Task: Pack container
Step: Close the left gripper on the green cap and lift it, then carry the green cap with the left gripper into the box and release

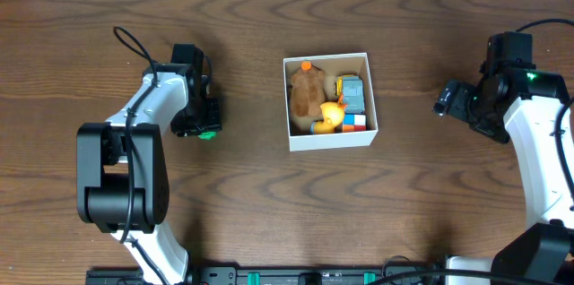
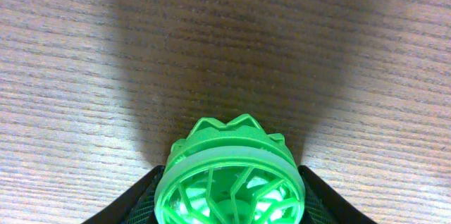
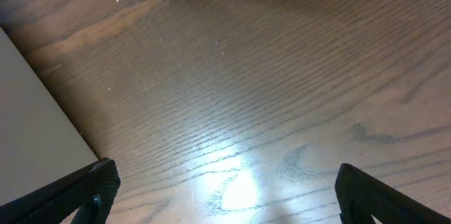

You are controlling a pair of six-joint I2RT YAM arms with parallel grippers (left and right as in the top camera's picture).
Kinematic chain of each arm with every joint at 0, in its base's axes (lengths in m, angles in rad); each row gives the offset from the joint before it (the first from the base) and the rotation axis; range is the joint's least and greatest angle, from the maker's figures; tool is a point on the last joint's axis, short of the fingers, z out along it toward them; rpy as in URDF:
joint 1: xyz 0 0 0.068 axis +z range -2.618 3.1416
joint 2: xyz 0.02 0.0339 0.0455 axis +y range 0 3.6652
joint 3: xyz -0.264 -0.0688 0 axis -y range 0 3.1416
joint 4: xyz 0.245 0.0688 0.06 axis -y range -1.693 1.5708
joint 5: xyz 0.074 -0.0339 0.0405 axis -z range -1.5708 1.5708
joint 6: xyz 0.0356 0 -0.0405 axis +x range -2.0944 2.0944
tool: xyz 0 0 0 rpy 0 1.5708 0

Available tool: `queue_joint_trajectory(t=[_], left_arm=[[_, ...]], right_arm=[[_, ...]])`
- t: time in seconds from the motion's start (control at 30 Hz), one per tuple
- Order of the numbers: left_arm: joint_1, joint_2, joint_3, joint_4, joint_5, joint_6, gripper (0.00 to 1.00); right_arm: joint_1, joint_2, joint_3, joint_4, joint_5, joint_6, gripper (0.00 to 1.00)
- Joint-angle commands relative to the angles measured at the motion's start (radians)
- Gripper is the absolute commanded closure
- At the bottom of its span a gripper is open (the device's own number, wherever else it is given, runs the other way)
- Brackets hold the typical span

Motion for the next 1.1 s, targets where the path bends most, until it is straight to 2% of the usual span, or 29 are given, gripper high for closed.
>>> queue_joint_trajectory(t=[0.0, 0.07, 0.27, 0.37, 0.53, 0.77, 1.07], left_arm=[[-0.005, -0.009, 0.017, -0.021, 0.002, -0.002, 0.81], [-0.014, -0.033, 0.033, -0.037, -0.006, -0.002, 0.87], [-0.098, -0.187, 0.09, -0.076, -0.006, -0.002, 0.88], [-0.189, -0.298, 0.111, -0.06, -0.005, 0.005, 0.88], [-0.377, -0.418, 0.114, 0.026, -0.006, 0.083, 0.89], [-0.568, -0.377, 0.109, 0.055, -0.006, 0.104, 0.89], [-0.601, -0.243, 0.106, 0.055, -0.005, 0.104, 0.87]], right_arm=[[-0.001, 0.001, -0.003, 0.001, 0.01, -0.011, 0.01], [-0.001, 0.001, -0.003, 0.001, 0.01, -0.012, 0.01], [-0.001, 0.001, -0.003, 0.003, 0.01, -0.011, 0.01], [-0.001, 0.001, -0.003, 0.006, 0.01, -0.011, 0.01], [-0.001, 0.001, -0.003, 0.007, 0.01, -0.011, 0.01], [-0.001, 0.001, -0.003, 0.006, 0.01, -0.011, 0.01], [-0.001, 0.001, -0.003, 0.006, 0.01, -0.011, 0.01]])
